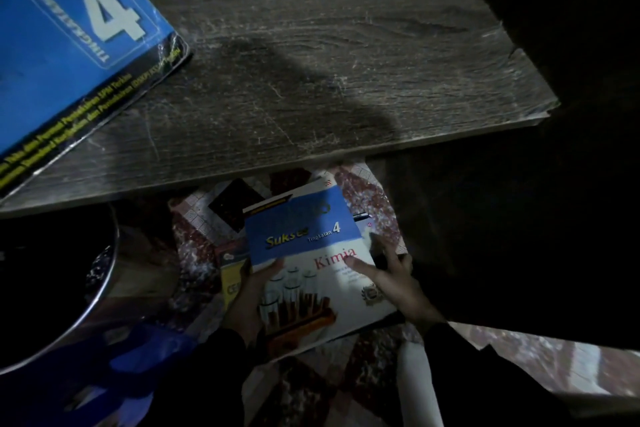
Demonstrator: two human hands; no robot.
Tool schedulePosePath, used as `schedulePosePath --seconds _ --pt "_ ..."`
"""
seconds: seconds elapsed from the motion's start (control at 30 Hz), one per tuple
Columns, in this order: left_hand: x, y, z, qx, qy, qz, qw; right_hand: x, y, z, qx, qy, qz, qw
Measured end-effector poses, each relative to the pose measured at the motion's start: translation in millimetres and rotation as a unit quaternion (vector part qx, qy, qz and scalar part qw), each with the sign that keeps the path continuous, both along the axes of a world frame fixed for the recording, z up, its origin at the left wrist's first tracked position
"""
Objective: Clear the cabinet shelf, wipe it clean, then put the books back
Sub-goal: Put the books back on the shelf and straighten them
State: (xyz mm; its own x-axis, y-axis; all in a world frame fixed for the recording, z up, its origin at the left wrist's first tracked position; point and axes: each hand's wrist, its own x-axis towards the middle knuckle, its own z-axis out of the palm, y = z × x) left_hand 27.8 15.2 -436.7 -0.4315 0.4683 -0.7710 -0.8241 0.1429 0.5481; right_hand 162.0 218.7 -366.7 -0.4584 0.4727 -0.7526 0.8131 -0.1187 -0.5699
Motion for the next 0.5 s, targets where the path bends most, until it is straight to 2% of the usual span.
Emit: schedulePosePath --seconds 0.13,0.23,0.33,0.5 --pt "3.5 2.1 12.6 0.012 0.005 0.005 1.000 -13.0 2.4 -0.6 0.010 0.040 0.029 0.999" --pt "2.3 -0.9 15.8 0.004 -0.008 -0.008 1.000 -20.1 -5.3 -6.9 -0.067 0.100 0.030 0.992" --pt "-2.1 -3.2 24.0 -0.020 0.015 -0.045 0.999 -19.5 -7.1 -7.7 -0.145 0.119 -0.005 0.982" --pt "-4.3 5.4 52.6 -0.067 0.074 -0.031 0.995 -16.5 -8.6 -3.6 -0.136 0.113 0.022 0.984"
